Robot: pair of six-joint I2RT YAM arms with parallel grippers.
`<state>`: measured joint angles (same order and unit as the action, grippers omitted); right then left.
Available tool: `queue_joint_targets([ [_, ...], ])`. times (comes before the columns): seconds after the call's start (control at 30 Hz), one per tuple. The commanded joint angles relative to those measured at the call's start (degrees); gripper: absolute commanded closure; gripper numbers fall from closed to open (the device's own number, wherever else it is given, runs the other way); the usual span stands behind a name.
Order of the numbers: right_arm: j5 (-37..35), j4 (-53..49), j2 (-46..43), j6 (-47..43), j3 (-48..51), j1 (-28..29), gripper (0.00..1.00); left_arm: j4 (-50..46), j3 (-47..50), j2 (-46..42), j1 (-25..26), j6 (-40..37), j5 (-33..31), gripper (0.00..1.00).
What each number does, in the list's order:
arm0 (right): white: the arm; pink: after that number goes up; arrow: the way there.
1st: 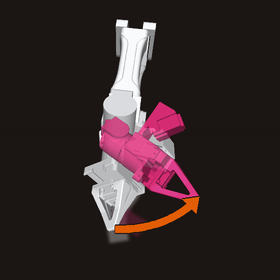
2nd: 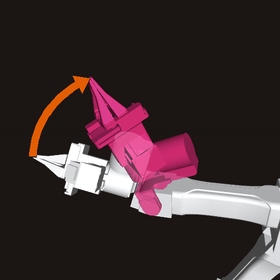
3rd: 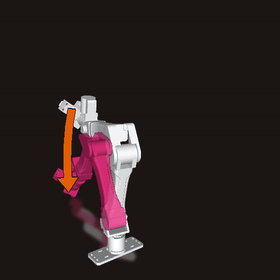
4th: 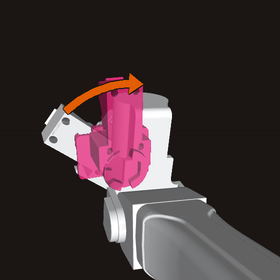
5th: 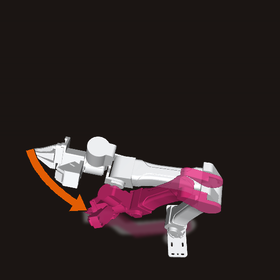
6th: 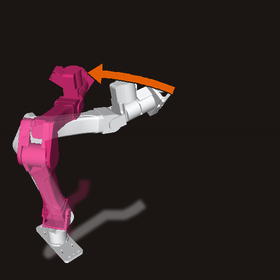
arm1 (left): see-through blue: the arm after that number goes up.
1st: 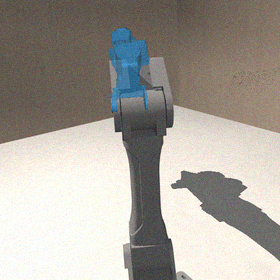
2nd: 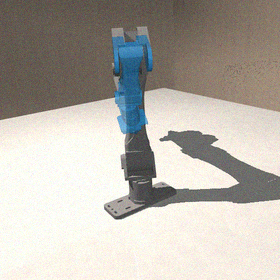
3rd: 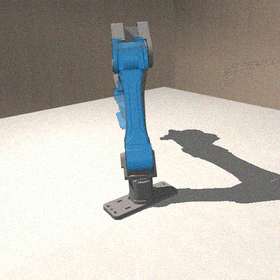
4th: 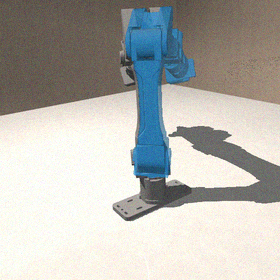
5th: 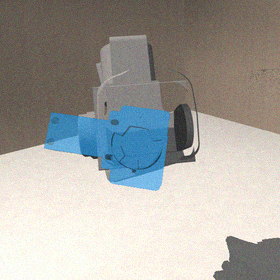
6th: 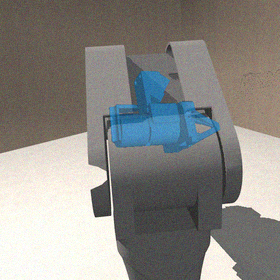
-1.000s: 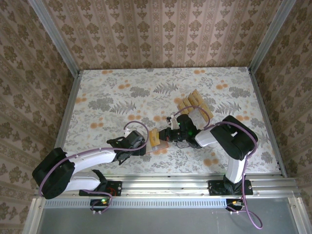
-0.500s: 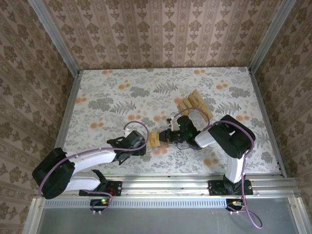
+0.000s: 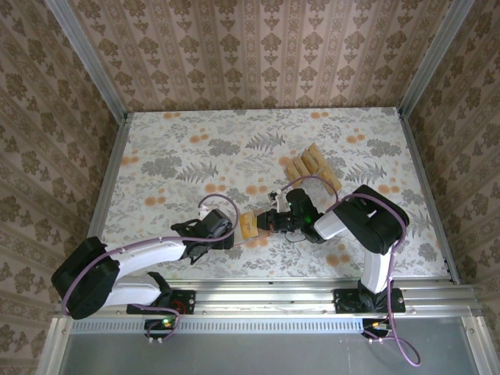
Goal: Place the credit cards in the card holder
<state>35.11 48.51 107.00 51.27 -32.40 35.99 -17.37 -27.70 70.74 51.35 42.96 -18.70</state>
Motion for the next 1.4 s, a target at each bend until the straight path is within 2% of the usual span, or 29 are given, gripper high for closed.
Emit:
queue_joint_targets([
  [0.0,-2.06,0.66,1.28,0.28,1.28,-0.22,1.0,-1.64,1.07,-0.78,0.3,0.63,-1.08,0.0],
  [1.37,0.09,3.69,4.18,2.52,2.28,-0.04,1.0,-1.62,0.97,-0.86,0.39,0.5,-1.16,0.0],
])
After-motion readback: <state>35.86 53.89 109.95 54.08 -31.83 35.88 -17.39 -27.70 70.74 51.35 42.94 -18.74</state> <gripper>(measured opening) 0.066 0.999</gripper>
